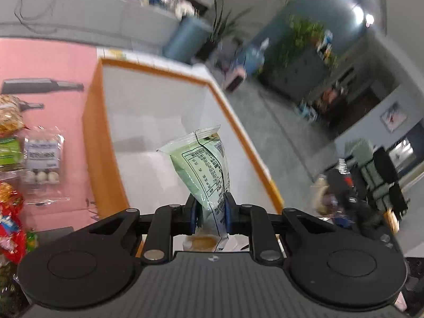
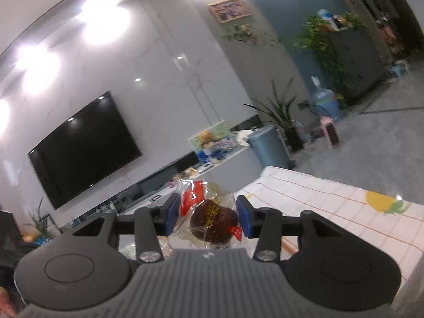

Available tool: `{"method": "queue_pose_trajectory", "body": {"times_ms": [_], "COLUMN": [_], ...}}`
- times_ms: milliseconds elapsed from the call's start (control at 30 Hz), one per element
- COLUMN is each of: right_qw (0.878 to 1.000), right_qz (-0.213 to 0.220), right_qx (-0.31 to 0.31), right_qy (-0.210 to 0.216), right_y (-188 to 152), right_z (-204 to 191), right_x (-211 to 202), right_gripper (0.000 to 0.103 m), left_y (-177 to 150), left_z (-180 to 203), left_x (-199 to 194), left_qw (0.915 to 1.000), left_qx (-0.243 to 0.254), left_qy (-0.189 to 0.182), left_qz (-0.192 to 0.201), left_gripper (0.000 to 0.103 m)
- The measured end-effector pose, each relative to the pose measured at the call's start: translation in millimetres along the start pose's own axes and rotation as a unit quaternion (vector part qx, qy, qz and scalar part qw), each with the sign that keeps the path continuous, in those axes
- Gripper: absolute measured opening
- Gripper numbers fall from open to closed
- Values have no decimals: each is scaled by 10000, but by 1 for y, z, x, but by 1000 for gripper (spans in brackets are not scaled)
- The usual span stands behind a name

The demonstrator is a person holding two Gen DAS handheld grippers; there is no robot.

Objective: Organize snacks
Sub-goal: 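Lift the bread bag with the left gripper and release it into the orange box, then carry the red-wrapped candy with the right gripper and drop it into the box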

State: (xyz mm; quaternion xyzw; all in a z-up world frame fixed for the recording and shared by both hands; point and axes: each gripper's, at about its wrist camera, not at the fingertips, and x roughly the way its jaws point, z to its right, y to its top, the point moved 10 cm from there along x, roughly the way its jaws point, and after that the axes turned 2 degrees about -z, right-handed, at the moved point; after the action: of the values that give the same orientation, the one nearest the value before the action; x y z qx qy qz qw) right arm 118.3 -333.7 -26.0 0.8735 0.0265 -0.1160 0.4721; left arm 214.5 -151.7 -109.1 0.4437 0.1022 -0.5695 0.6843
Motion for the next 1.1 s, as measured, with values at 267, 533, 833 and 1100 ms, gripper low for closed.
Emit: {"method": "queue_pose_trajectory", "body": {"times_ms": [267, 533, 833, 1100], "right_qw": [9997, 9993, 9995, 9789], "right_qz": [-155, -176, -290, -1900], "right_qx": [-43, -207, -37, -366], "right_qy": [-190, -243, 125, 657], "right_y": [-7, -8, -5, -47], "right_z": [0, -3, -8, -36], "right_x": [5, 6, 10, 55], "right_gripper": [45, 45, 45, 45], "left_y": [-16, -33, -16, -26], "left_z": [-3, 20, 40, 24], "left_x": [23, -1, -57, -98], "left_qw": [9924, 9789, 9861, 9805], "left_qx": [830, 1593, 1271, 993], "left_qy": [680, 1227, 998, 1230], "left_qz": [-597, -359, 389, 1167], "left_gripper": [26, 52, 59, 62]}}
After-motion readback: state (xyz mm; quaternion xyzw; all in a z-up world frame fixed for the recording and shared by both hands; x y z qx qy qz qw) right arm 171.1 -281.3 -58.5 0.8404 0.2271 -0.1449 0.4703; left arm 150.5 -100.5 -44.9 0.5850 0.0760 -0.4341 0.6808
